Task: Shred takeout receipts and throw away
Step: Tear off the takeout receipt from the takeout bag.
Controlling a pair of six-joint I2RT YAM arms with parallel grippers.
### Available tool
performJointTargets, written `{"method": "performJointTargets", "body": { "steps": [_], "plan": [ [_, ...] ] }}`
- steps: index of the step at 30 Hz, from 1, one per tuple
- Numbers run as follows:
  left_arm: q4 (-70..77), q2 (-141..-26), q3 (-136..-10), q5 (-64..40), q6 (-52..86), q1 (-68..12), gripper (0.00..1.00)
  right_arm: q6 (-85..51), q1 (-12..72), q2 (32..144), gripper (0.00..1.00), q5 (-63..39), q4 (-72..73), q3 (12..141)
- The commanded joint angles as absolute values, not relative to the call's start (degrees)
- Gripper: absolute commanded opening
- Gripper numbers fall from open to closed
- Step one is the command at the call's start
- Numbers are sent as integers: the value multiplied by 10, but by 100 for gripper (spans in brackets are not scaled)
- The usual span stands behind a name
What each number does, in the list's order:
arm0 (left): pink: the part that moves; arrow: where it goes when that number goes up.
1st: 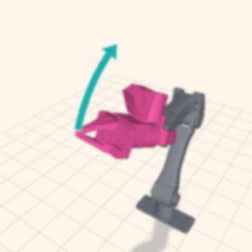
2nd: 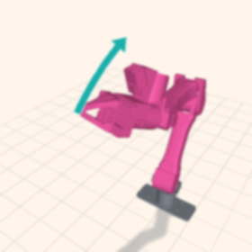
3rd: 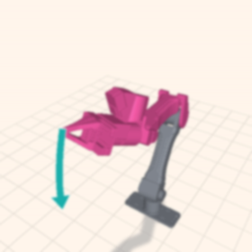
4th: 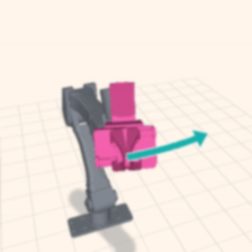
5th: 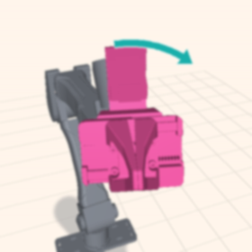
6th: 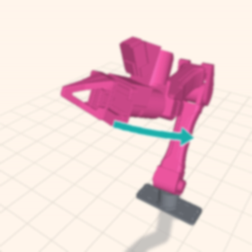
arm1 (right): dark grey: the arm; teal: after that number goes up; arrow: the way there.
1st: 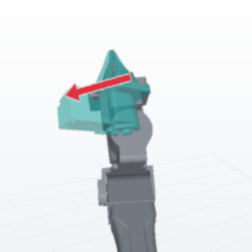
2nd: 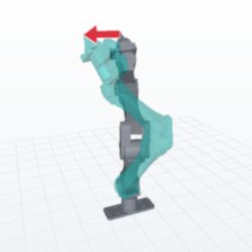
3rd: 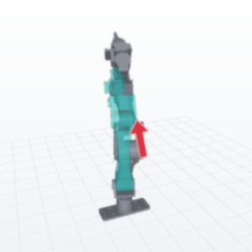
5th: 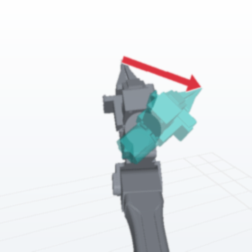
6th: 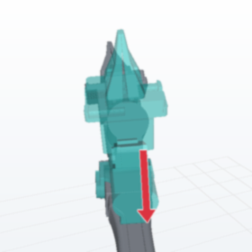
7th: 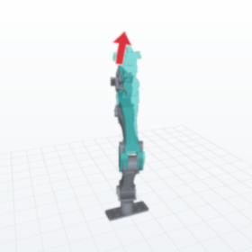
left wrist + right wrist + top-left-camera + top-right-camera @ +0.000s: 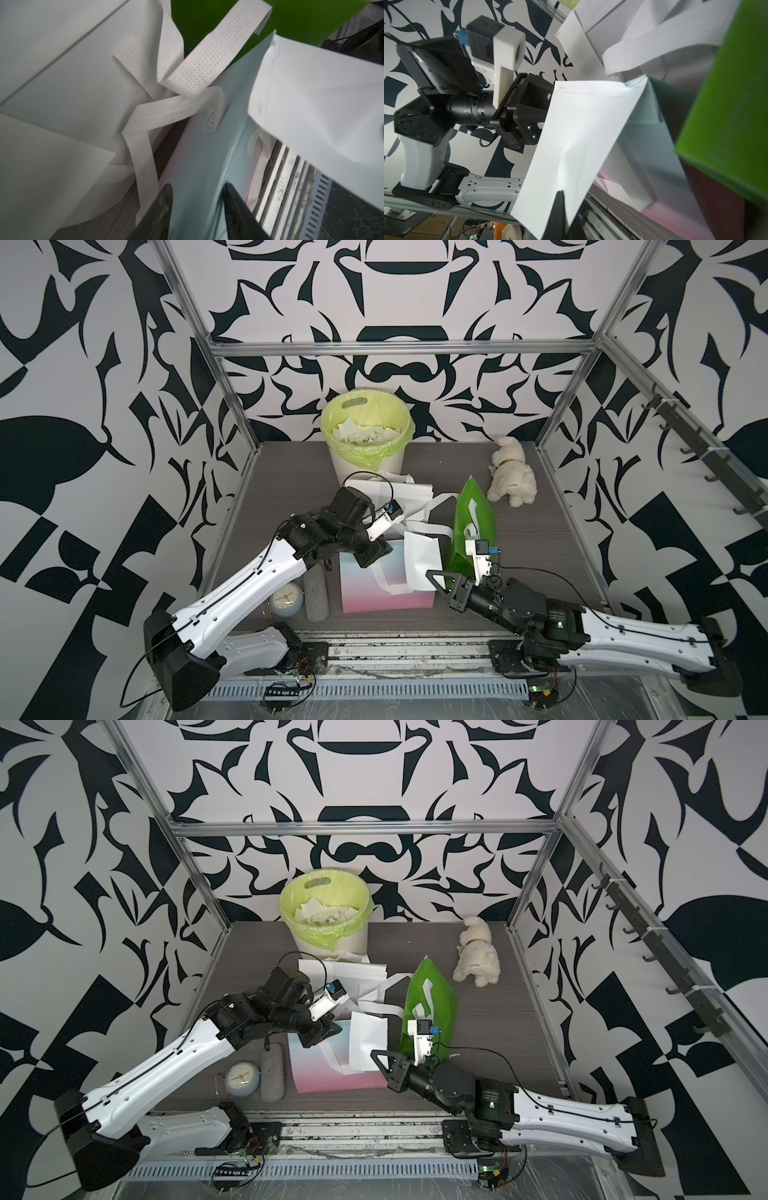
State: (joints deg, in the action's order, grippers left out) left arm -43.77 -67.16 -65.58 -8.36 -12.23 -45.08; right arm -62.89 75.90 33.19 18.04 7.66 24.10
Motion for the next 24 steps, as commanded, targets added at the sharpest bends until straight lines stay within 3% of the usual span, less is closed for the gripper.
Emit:
{"method": "performJointTargets", "body": {
  "steps": [1,7,24],
  "plan": [
    [-457,-677,-651,-75,-122,-452,41,-636,762,327,0,206,129,270],
    [-462,-680,-650,-73,-123,-452,37,-649,762,315,0,226,191,265],
    [-480,-691,-653,-53,-127,-451,31,-565,762,272,0,259,130,324]
  ]
}}
